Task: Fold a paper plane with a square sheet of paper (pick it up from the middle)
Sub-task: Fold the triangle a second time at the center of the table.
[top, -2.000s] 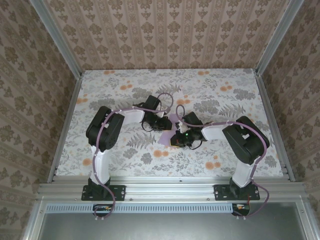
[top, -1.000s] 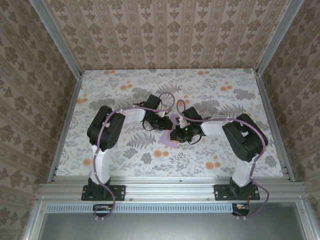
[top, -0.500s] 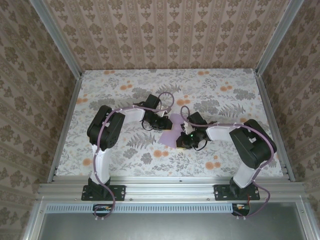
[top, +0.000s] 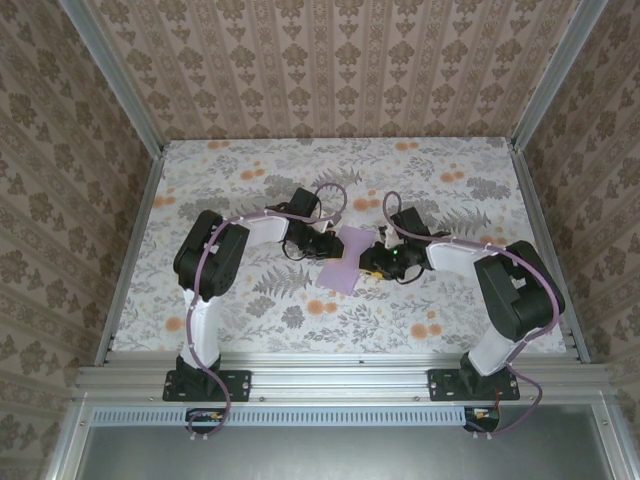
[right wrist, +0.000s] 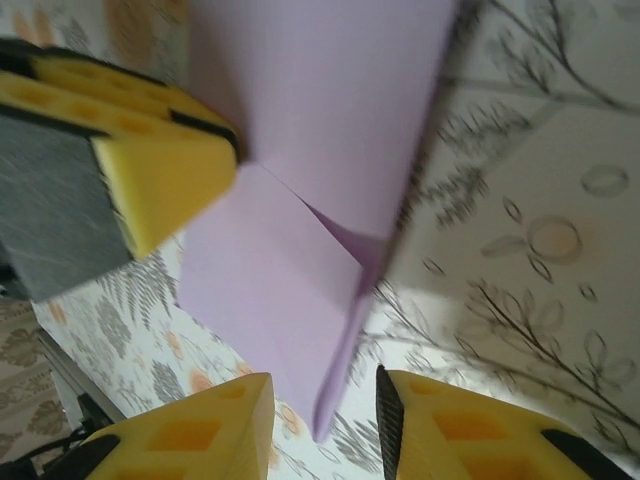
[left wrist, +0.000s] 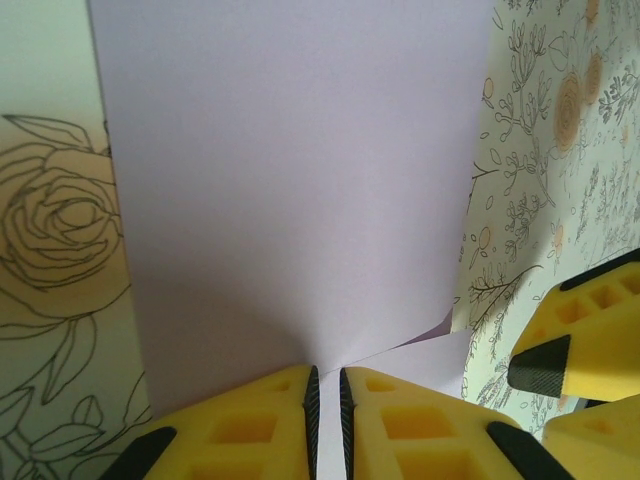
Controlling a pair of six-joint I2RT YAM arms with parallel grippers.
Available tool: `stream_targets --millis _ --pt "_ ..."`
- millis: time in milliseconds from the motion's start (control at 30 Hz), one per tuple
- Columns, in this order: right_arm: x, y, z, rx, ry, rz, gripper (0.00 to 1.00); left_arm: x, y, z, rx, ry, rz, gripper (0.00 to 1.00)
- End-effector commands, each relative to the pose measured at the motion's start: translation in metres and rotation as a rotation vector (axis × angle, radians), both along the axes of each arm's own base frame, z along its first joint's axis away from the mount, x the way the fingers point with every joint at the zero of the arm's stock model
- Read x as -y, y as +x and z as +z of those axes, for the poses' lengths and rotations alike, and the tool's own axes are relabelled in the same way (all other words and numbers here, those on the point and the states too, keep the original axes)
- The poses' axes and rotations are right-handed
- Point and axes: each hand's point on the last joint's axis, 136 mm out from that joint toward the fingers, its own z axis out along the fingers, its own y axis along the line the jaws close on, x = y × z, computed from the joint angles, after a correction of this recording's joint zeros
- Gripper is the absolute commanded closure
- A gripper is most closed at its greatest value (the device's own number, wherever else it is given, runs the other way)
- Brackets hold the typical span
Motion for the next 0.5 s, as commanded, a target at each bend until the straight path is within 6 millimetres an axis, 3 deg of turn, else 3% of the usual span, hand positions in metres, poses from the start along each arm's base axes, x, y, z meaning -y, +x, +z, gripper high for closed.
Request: stream_targets --millis 0,467 --pt "-0.008 0.018 0.007 0.026 0.025 -0.013 0.64 -0.019 -0.002 -0.031 -0.025 0.091 0.028 0.82" --pt "0.002 0.029 -0.012 0.013 -0.102 0.017 0.63 -0.016 -0.005 -0.032 -0.043 0.065 0.018 0.82"
